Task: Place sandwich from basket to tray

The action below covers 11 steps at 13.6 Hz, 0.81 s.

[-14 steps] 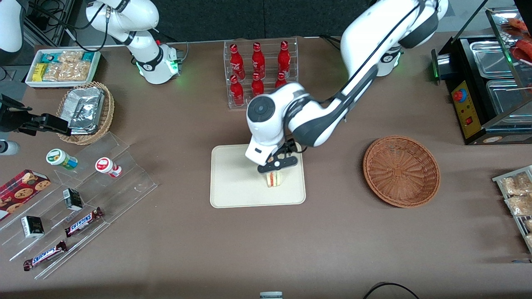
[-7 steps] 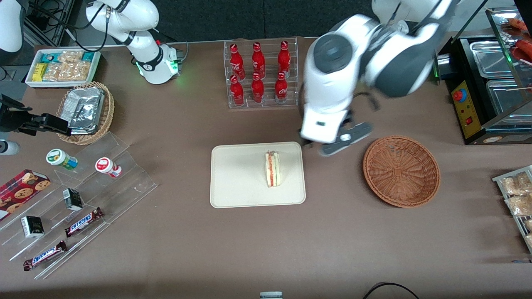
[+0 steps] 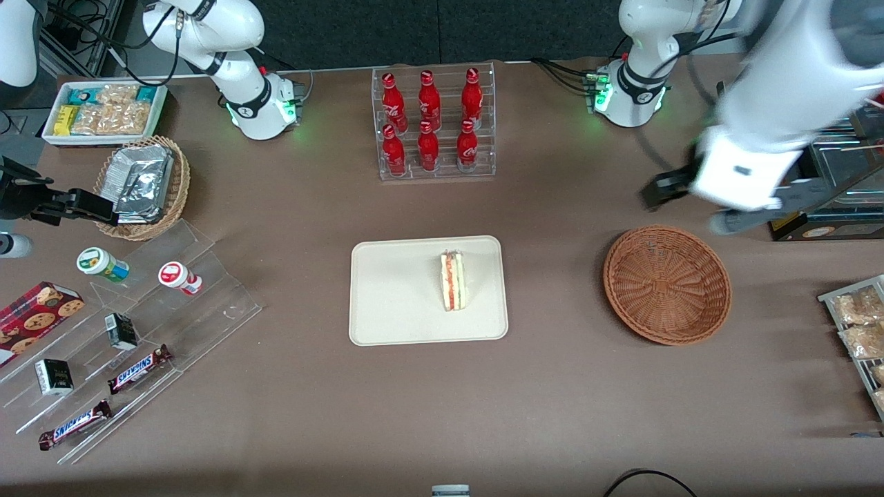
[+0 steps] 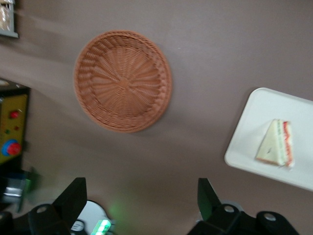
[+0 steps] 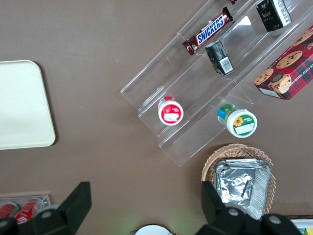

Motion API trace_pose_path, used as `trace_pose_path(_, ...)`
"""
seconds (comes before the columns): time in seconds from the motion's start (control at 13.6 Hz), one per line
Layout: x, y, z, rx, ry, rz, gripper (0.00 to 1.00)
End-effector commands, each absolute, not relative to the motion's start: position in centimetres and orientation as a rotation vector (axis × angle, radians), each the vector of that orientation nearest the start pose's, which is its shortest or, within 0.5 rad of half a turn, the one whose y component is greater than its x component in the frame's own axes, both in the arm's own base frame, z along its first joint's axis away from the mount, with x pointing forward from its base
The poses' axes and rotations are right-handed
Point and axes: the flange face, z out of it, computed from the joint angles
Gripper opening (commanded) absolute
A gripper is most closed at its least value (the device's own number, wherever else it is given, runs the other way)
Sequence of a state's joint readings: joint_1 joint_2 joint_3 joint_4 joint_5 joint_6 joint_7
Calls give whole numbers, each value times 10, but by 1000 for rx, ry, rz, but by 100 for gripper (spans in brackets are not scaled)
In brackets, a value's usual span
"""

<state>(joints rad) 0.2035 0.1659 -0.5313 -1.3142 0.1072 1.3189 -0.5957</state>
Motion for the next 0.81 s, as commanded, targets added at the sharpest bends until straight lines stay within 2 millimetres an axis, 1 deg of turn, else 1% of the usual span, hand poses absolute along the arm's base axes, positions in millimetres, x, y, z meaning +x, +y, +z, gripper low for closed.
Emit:
trace_pose_path(0.0, 536, -93, 644, -3034, -308, 207, 100)
trace_pose_path(0.15, 529, -50, 652, -3086, -269, 216, 100)
trace_pose_path(0.22, 521, -28, 657, -3093, -255, 208, 100)
trace_pose_path(0.37, 501, 5, 663, -3112, -222, 183, 100)
trace_pose_path(0.44, 492, 12, 665, -3122, -173, 158, 100)
trace_pose_path(0.51, 488, 12, 662, -3125, -153, 149, 100)
trace_pose_path(0.59, 489, 12, 660, -3126, -160, 122, 100)
trace_pose_path(0.73, 496, 7, 658, -3119, -151, 129, 100)
